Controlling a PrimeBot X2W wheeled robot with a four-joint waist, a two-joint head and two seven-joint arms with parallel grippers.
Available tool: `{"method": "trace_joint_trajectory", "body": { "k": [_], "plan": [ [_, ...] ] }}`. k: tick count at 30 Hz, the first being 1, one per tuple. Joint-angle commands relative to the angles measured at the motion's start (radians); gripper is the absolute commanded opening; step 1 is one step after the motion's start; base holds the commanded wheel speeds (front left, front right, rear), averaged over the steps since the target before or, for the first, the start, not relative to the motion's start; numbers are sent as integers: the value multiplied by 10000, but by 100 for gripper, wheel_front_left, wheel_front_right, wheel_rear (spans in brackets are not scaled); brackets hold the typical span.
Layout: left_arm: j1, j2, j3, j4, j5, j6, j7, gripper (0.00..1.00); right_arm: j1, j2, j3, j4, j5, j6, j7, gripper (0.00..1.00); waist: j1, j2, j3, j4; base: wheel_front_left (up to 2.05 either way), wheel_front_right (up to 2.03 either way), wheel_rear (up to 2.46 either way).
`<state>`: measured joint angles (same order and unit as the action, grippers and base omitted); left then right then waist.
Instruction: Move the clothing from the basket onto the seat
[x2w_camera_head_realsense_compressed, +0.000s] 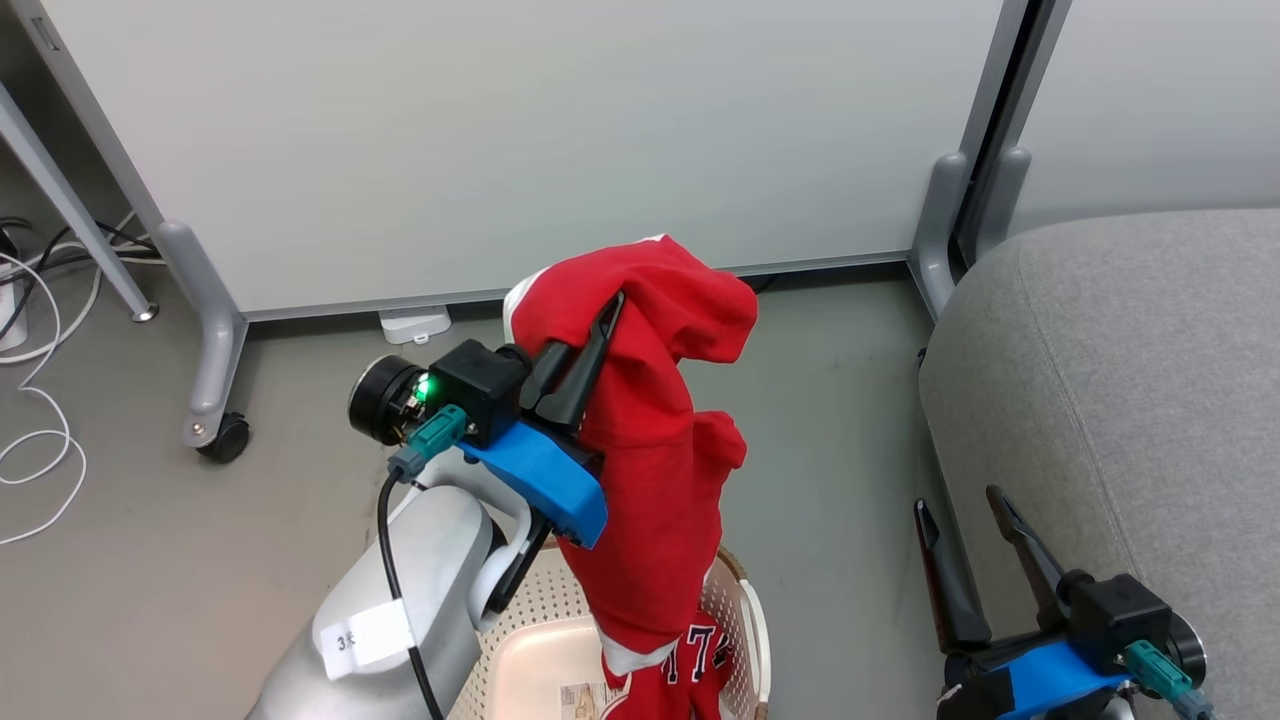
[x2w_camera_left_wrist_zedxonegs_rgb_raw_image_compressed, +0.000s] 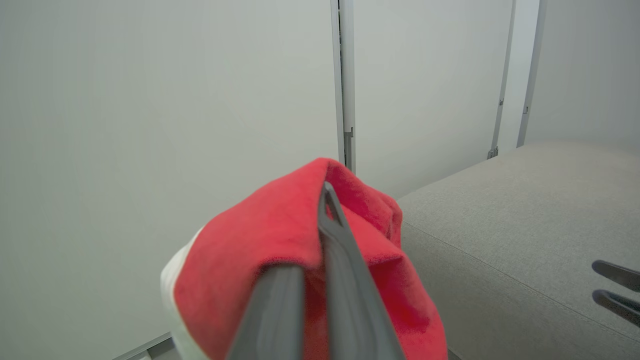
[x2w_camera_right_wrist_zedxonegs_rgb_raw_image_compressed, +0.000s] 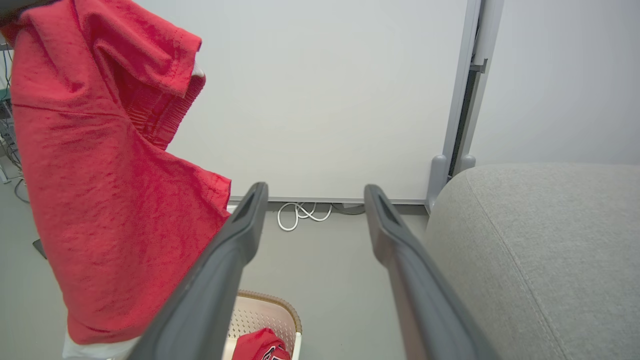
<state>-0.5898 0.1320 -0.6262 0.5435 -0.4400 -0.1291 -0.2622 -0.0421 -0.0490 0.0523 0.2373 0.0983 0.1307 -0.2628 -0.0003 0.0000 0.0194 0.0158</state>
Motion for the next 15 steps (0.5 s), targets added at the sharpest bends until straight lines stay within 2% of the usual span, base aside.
{"method": "trace_joint_trajectory", "body": {
  "k": [1,7,15],
  "plan": [
    [171,54,-15,-66,50,-15,-41,0,126,-24,11,-51,26,1,-31,100,3,0,-65,36,0,0,0],
    [181,19,-140,-122,55,-15,-38,0,-128,-25,242,-112,80,1,-31,100,3,0,-117,142,0,0,0],
    [-97,36,-293,-88,-31,-15,-36,0,-984,-25,1206,-170,122,1,-31,100,3,0,28,307,0,0,0]
  ]
}}
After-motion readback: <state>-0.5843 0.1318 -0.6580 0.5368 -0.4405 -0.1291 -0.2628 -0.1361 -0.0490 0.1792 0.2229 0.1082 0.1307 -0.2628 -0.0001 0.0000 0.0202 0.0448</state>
